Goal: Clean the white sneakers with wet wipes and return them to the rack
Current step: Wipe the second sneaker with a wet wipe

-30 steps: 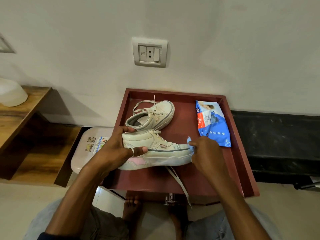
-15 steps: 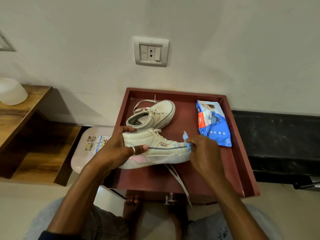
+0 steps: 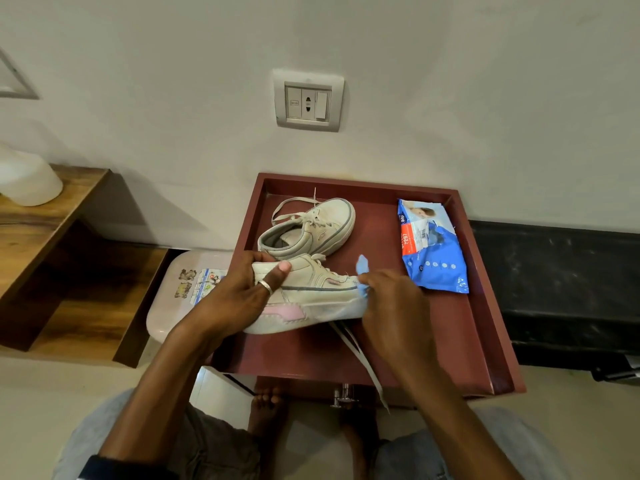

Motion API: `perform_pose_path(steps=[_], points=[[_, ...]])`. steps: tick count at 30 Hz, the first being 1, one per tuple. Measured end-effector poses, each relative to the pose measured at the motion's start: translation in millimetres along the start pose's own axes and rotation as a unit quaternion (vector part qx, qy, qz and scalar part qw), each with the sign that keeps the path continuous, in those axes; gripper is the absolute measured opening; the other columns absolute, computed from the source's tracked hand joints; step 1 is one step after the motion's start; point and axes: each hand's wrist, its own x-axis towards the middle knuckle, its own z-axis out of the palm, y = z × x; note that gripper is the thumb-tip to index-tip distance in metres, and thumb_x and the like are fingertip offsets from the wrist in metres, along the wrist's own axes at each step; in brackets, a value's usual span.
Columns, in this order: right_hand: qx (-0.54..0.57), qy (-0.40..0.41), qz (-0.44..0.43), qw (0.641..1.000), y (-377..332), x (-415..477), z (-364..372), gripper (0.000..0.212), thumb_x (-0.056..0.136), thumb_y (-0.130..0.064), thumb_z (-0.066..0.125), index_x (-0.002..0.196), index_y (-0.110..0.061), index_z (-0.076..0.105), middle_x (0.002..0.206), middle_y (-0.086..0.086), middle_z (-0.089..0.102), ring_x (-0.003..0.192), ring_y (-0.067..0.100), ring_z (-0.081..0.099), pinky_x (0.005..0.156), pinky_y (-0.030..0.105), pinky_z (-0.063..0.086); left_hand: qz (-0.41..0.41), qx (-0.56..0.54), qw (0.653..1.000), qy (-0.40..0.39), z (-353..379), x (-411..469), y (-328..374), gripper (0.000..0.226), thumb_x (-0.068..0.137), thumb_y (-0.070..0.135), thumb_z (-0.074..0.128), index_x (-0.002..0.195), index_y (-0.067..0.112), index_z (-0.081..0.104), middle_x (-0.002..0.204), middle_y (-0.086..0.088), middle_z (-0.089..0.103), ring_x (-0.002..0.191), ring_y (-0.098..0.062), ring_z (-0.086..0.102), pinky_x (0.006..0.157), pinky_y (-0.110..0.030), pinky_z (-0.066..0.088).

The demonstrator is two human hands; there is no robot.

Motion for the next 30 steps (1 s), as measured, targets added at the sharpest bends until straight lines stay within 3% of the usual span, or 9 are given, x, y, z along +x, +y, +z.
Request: perform_pose_path(steps=[2, 7, 10, 13, 15, 20, 23, 26, 30], points=[[0.021, -0.004, -0.042, 0.999, -30, -13, 8, 0.034, 0.076, 0.004, 0.071, 0.108, -0.008, 0.072, 0.094, 0.004, 0.071, 0.082, 0.021, 0.065, 0.072, 0.032, 0.055, 0.005, 0.016, 1.000, 0.011, 2, -1, 2, 0.037, 0.096, 0.056, 0.051, 0.115, 0.024, 0.052, 0.099, 0.002, 0.070, 0.074, 0.002, 0.068, 0.065, -0.020, 0.051], [0.073, -0.028, -0.151, 0.985, -72, -30, 21, 0.035, 0.081, -0.002, 0.072, 0.115, -0.010, 0.070, 0.109, 0.004, 0.069, 0.099, 0.017, 0.061, 0.086, 0.025, 0.052, 0.017, 0.035, 0.999, 0.031, 5, -3, 2, 0.042, 0.096, 0.061, 0.042, 0.106, 0.020, 0.052, 0.087, -0.004, 0.062, 0.073, -0.011, 0.055, 0.069, -0.032, 0.046], [0.048, -0.029, -0.117, 0.991, -41, -17, 13, 0.032, 0.075, 0.004, 0.073, 0.105, -0.008, 0.073, 0.100, 0.005, 0.071, 0.091, 0.022, 0.064, 0.081, 0.033, 0.054, 0.015, 0.047, 0.998, 0.047, 6, -3, 2, 0.048, 0.096, 0.066, 0.038, 0.099, 0.020, 0.050, 0.075, 0.000, 0.047, 0.066, -0.011, 0.046, 0.064, -0.031, 0.039], [0.024, 0.005, -0.037, 0.999, -1, -5, -4, 0.014, 0.082, 0.001, 0.068, 0.092, -0.006, 0.075, 0.084, 0.007, 0.072, 0.075, 0.024, 0.067, 0.069, 0.042, 0.058, 0.022, 0.056, 0.997, 0.052, 5, -4, 2, 0.051, 0.096, 0.068, 0.036, 0.100, 0.019, 0.050, 0.078, -0.002, 0.049, 0.071, -0.013, 0.048, 0.067, -0.033, 0.040], [0.032, 0.015, -0.023, 0.999, 4, -3, -10, 0.015, 0.080, 0.004, 0.068, 0.090, -0.006, 0.075, 0.083, 0.007, 0.073, 0.073, 0.023, 0.068, 0.067, 0.040, 0.060, 0.031, 0.060, 0.996, 0.054, 7, -4, 4, 0.050, 0.097, 0.066, 0.036, 0.101, 0.018, 0.050, 0.080, -0.001, 0.052, 0.073, -0.013, 0.050, 0.067, -0.033, 0.042], [0.109, -0.034, -0.105, 0.988, -61, -16, 11, 0.028, 0.080, -0.003, 0.073, 0.108, -0.008, 0.073, 0.105, 0.007, 0.073, 0.094, 0.018, 0.068, 0.086, 0.031, 0.057, 0.037, 0.051, 0.996, 0.062, 9, -6, 7, 0.051, 0.096, 0.065, 0.037, 0.100, 0.017, 0.051, 0.079, -0.002, 0.056, 0.073, -0.015, 0.055, 0.069, -0.036, 0.046], [0.110, -0.050, -0.167, 0.979, -77, -20, 21, 0.030, 0.081, -0.009, 0.075, 0.111, -0.007, 0.072, 0.107, 0.008, 0.072, 0.097, 0.018, 0.066, 0.088, 0.028, 0.056, 0.030, 0.034, 0.997, 0.057, 7, -4, 2, 0.049, 0.096, 0.065, 0.039, 0.102, 0.018, 0.053, 0.085, -0.008, 0.063, 0.076, -0.019, 0.060, 0.074, -0.042, 0.051], [0.069, -0.027, -0.129, 0.989, -45, -11, 12, 0.022, 0.081, -0.003, 0.062, 0.098, -0.007, 0.075, 0.097, 0.006, 0.073, 0.089, 0.020, 0.065, 0.079, 0.031, 0.055, 0.021, 0.058, 0.996, 0.069, 6, -3, 1, 0.050, 0.097, 0.065, 0.038, 0.100, 0.018, 0.052, 0.078, -0.001, 0.053, 0.069, -0.013, 0.050, 0.065, -0.035, 0.041], [0.018, -0.007, -0.008, 1.000, 25, 4, -1, 0.020, 0.076, 0.008, 0.068, 0.089, -0.005, 0.075, 0.086, 0.009, 0.073, 0.078, 0.025, 0.068, 0.072, 0.036, 0.058, 0.034, 0.070, 0.994, 0.076, 8, -2, 4, 0.044, 0.099, 0.062, 0.038, 0.099, 0.019, 0.051, 0.078, 0.002, 0.053, 0.068, -0.010, 0.049, 0.061, -0.031, 0.039]])
